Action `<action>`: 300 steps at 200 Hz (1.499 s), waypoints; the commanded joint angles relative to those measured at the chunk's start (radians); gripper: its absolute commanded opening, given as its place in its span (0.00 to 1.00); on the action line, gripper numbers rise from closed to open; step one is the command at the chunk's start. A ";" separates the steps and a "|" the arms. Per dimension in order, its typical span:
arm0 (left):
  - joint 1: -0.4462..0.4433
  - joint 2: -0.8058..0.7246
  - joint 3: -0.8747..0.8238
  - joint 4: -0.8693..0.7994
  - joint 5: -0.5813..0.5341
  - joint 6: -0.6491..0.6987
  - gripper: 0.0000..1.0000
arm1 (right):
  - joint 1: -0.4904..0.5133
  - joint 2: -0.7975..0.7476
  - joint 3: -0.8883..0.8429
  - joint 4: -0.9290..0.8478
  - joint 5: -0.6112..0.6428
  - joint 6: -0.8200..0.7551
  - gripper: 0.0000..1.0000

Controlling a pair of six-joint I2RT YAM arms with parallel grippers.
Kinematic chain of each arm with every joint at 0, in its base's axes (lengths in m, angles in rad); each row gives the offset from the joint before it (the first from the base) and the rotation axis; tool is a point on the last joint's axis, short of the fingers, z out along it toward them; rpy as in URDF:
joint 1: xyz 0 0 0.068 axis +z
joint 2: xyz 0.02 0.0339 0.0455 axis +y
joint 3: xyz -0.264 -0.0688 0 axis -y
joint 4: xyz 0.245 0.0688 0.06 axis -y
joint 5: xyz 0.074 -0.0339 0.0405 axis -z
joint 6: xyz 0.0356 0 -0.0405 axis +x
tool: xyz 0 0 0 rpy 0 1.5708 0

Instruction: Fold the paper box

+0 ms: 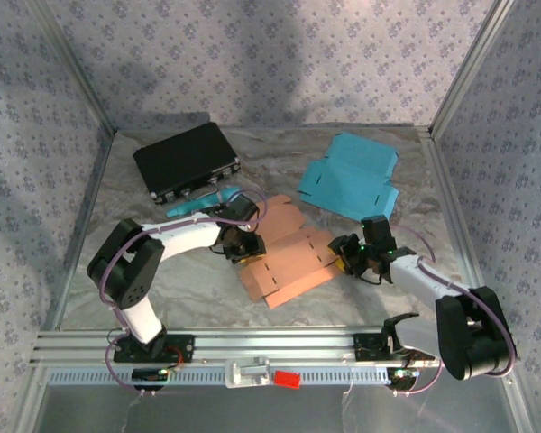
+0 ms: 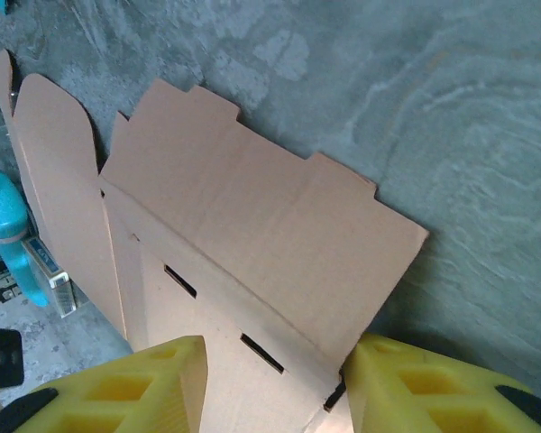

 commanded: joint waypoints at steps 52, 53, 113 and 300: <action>0.000 0.041 0.040 -0.015 0.018 0.034 0.47 | 0.003 0.055 0.019 0.066 -0.007 -0.019 0.37; -0.001 0.042 0.041 -0.014 0.018 0.034 0.47 | 0.003 0.055 0.020 0.066 -0.007 -0.019 0.37; -0.008 0.051 0.064 -0.034 0.015 0.050 0.46 | 0.009 0.056 0.046 0.020 0.019 -0.032 0.15; -0.433 -0.596 -0.320 0.161 -0.566 0.765 0.71 | -0.048 0.180 0.612 -0.580 -0.050 0.088 0.00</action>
